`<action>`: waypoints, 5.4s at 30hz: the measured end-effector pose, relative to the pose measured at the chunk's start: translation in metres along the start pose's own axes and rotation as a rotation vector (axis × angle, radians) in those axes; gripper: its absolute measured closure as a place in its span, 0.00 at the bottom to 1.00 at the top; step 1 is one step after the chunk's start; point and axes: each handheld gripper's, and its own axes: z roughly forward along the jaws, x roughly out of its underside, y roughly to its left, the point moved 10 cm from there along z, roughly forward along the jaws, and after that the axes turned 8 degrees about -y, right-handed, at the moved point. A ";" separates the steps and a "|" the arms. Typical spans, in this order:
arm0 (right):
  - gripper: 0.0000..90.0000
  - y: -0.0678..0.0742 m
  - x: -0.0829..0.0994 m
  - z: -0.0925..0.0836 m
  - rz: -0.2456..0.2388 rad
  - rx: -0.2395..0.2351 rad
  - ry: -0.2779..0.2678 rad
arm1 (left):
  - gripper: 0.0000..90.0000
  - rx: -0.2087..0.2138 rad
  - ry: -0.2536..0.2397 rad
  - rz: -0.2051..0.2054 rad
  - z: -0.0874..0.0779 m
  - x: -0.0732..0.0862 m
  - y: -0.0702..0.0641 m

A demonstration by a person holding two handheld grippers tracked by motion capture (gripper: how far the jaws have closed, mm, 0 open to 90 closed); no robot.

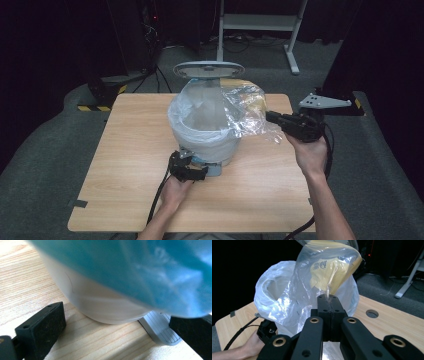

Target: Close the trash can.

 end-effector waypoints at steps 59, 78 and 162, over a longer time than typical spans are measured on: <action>1.00 0.013 -0.018 0.125 0.005 -0.055 0.105 | 0.01 0.005 0.015 0.018 -0.001 0.001 0.001; 1.00 0.005 0.001 0.156 0.018 -0.042 0.188 | 0.01 0.008 -0.009 -0.010 0.001 -0.001 -0.002; 0.53 -0.006 0.018 0.067 0.034 0.043 0.037 | 0.00 0.007 0.016 0.014 -0.001 0.001 -0.002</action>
